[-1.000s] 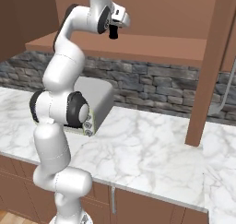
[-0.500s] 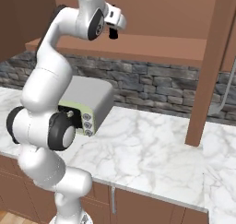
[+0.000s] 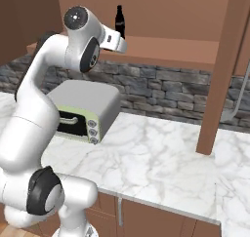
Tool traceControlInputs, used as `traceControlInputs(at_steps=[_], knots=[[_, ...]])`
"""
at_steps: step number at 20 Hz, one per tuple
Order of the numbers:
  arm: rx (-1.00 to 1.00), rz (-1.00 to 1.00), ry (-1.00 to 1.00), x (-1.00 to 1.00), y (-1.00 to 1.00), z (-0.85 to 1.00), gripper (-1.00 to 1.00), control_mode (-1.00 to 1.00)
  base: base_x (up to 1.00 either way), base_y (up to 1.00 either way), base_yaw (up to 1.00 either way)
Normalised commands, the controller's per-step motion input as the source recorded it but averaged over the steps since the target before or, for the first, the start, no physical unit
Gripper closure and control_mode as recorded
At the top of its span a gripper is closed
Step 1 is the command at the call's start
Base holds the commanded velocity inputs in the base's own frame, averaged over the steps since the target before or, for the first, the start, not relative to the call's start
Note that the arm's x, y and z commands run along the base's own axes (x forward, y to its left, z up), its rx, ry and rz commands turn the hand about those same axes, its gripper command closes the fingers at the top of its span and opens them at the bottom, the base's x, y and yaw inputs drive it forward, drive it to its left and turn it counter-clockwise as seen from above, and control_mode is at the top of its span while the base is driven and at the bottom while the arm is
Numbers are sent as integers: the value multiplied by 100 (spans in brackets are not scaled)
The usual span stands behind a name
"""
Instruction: Sort all alcoholic drinks to one cabinet, and non-alcoholic drinks to the other.
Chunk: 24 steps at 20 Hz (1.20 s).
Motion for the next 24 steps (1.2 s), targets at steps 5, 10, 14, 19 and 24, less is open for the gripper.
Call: traceControlInputs(at_steps=[5, 10, 14, 19, 24], knots=[[0, 0, 0, -100, 0, -30, -100, -100, 0, 0, 0], [0, 0, 0, -100, 0, -44, -100, -100, 0, 0, 0], [-1, 0, 0, -100, 0, -60, -100, -100, 0, 0, 0], [-2, 0, 4, -90, 1, -69, -100, -100, 0, 0, 0], [-3, 0, 10, -33, 10, -56, -100, -100, 0, 0, 0]])
